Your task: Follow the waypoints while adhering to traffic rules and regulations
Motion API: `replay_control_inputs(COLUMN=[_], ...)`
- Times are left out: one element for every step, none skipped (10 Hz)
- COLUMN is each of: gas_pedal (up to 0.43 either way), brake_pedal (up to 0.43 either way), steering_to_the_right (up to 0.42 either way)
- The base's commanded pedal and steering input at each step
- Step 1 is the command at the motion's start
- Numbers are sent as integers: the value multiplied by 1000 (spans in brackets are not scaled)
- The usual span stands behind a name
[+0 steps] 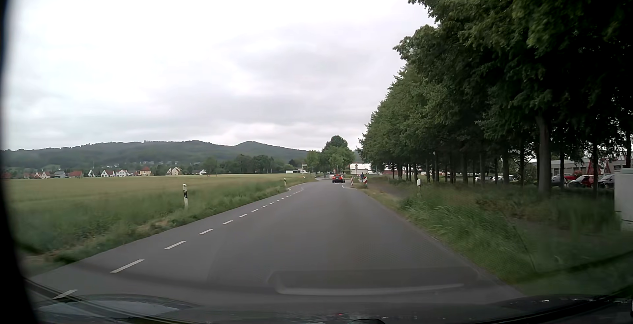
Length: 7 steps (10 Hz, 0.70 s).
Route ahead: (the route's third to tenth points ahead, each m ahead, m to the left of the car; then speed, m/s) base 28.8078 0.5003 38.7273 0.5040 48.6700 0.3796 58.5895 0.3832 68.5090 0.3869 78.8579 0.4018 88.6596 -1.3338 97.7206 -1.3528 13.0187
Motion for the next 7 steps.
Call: replay_control_inputs(gas_pedal=[0,0,0,0,0,0,0], brake_pedal=[0,0,0,0,0,0,0], steering_to_the_right=[1,1,1,1,1,1,1])
